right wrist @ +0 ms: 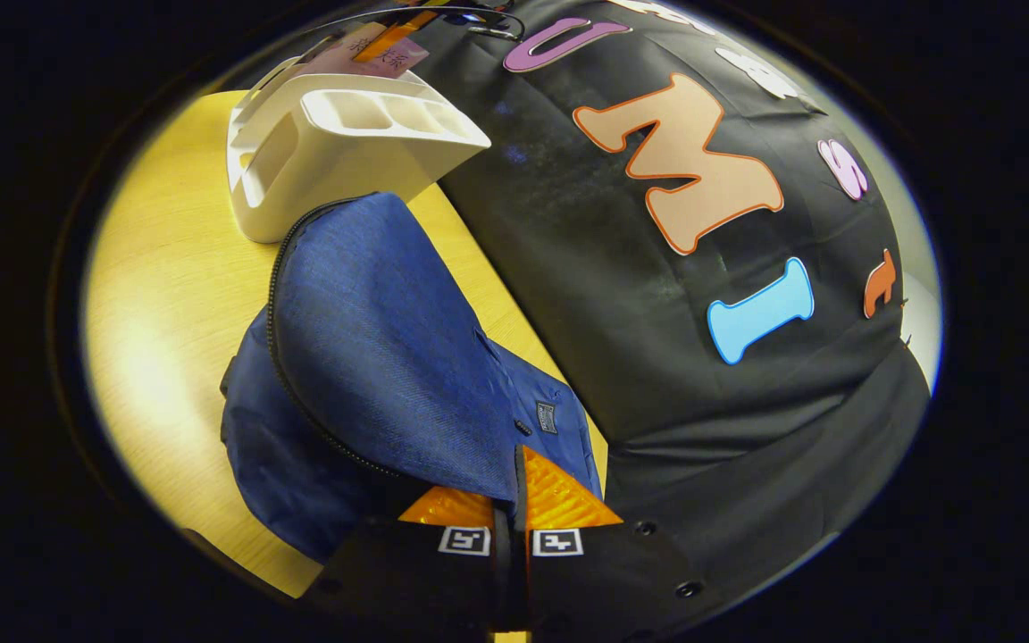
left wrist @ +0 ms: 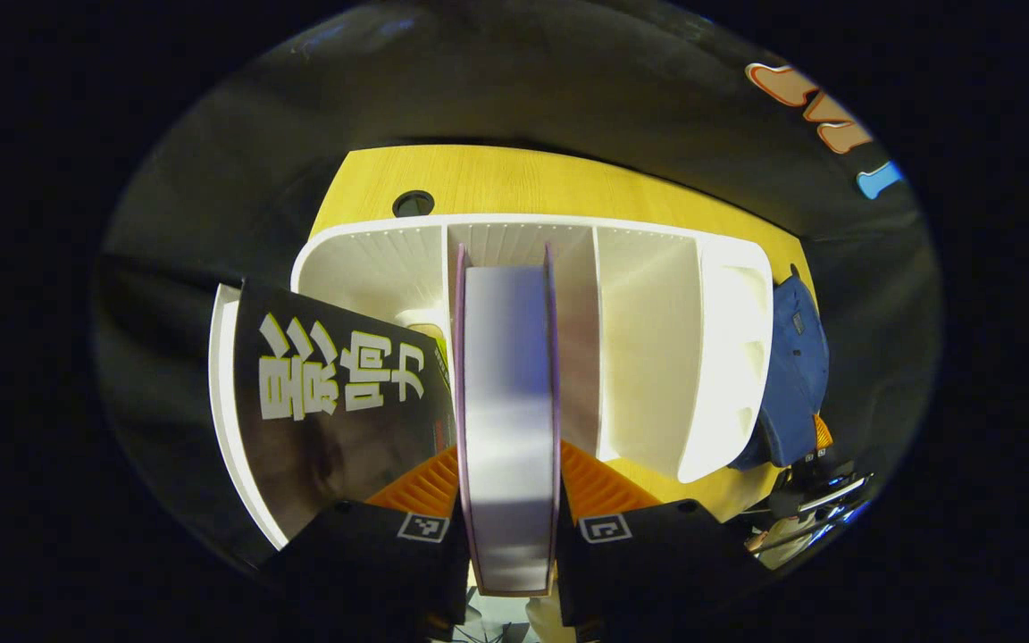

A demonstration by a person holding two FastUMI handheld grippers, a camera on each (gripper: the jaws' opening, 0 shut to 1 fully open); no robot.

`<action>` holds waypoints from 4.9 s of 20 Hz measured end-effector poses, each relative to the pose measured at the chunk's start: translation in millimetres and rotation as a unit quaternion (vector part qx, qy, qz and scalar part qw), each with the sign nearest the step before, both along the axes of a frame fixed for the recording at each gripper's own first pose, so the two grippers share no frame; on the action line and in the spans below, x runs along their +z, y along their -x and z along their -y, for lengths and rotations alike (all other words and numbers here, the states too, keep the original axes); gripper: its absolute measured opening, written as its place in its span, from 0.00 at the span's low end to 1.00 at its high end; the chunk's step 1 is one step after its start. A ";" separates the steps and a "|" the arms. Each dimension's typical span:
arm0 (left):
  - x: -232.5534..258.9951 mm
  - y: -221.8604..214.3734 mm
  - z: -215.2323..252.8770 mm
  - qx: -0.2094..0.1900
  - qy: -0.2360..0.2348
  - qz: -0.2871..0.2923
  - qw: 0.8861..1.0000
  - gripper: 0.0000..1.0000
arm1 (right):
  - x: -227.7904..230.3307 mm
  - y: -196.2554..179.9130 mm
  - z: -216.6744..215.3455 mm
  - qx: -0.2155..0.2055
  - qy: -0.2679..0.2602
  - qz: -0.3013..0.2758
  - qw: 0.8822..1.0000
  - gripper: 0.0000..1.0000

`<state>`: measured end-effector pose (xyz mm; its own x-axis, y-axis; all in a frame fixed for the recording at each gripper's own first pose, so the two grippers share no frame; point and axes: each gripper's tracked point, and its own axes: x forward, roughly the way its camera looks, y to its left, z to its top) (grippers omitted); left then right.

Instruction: Open the schoolbag, grab two books from the bookshelf and put them into the schoolbag.

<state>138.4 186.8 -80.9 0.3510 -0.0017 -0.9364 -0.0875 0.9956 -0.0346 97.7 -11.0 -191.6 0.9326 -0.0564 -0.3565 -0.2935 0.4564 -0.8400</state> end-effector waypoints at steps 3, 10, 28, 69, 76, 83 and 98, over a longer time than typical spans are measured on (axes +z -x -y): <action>-1.4 5.6 -1.4 0.027 -0.008 -0.016 0.999 0.38 | 0.5 1.2 -1.1 -0.003 -0.001 0.000 1.000 0.04; 8.7 28.3 -0.6 0.089 -0.029 -0.041 0.995 0.36 | 2.9 4.3 0.8 -0.007 -0.005 0.000 1.000 0.04; 112.0 148.5 41.8 0.094 -0.002 0.019 0.995 0.34 | 6.7 6.5 6.9 -0.008 -0.044 -0.010 0.999 0.04; -76.5 68.0 339.5 0.016 0.413 0.213 0.885 0.32 | 35.8 -3.0 26.2 -0.060 -0.231 0.002 0.971 0.04; -106.1 27.1 357.9 0.028 0.441 0.230 0.867 0.34 | 33.4 -7.1 22.5 -0.061 -0.287 0.004 0.956 0.02; -123.3 -5.9 391.4 0.024 0.447 0.230 0.864 0.32 | 34.3 -2.9 19.5 -0.042 -0.294 0.006 0.955 0.01; -131.1 -46.9 415.0 0.053 0.430 0.266 0.861 0.32 | 26.5 1.7 -6.3 -0.010 -0.316 -0.005 0.949 0.01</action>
<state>185.3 -228.2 -212.0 0.7702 -0.5567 -0.3112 0.0803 0.5687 -0.8187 96.0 -4.7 -165.1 0.9299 0.1538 -0.3340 -0.2859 0.8736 -0.3937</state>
